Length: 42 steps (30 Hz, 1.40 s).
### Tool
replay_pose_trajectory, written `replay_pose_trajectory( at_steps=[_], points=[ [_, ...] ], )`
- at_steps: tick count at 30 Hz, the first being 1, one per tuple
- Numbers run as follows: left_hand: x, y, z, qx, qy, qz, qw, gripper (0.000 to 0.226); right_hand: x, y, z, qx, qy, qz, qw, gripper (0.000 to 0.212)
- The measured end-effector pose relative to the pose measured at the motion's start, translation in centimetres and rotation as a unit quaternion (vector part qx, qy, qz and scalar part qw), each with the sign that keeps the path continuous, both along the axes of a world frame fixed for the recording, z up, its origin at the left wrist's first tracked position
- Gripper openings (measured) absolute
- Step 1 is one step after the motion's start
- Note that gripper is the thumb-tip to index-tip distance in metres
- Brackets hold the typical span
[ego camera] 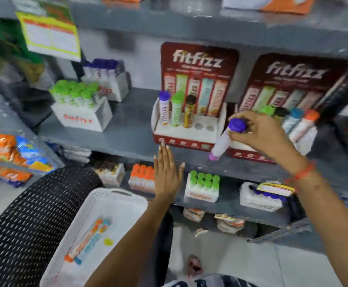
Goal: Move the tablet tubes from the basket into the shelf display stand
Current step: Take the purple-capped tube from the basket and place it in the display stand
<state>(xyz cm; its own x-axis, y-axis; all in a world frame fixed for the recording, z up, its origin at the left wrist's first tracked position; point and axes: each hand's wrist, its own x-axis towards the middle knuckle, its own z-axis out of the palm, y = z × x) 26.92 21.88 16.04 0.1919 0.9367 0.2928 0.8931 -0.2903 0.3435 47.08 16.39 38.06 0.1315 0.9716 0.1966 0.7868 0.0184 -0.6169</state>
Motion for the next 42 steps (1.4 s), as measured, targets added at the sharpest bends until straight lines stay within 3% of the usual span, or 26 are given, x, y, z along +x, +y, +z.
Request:
replay_pose_trajectory(
  at_steps=[8, 14, 20, 27, 32, 35, 38, 42],
  points=[
    [2.3, -0.3, -1.6, -0.037, 0.036, -0.014, 0.999, 0.074, 6.1, 2.2, 1.9, 0.051, -0.114, -0.103, 0.987, 0.038],
    [1.4, 0.3, -1.9, -0.004, 0.065, -0.037, 0.997, 0.068, 6.4, 4.8, -0.7, -0.004, -0.184, -0.066, 0.981, 0.049],
    [1.3, 0.1, -1.8, -0.008, 0.075, -0.030, 0.997, 0.070, 7.0, 5.8, -1.5, -0.022, -0.175, -0.045, 0.983, 0.050],
    [1.4, 0.0, -1.4, -0.016, 0.075, -0.034, 0.996, 0.069, 7.7, 6.8, -1.2, -0.103, -0.244, -0.010, 0.964, 0.046],
    [1.3, 0.1, -1.7, -0.008, 0.082, -0.029, 0.996, 0.069, 8.1, 6.7, -1.4, -0.047, -0.295, -0.025, 0.954, 0.041],
    [1.2, 0.2, -2.1, -0.003, 0.089, -0.029, 0.996, 0.070, 8.2, 7.0, -1.1, -0.042, -0.253, -0.014, 0.966, 0.040],
    [1.2, 0.2, -2.2, -0.001, 0.090, -0.029, 0.996, 0.069, 8.3, 7.0, -0.9, -0.057, -0.213, 0.003, 0.975, 0.052],
    [1.2, 0.3, -2.3, 0.001, 0.087, -0.029, 0.996, 0.067, 8.3, 6.8, -0.7, -0.072, -0.310, -0.031, 0.947, 0.056]
  ],
)
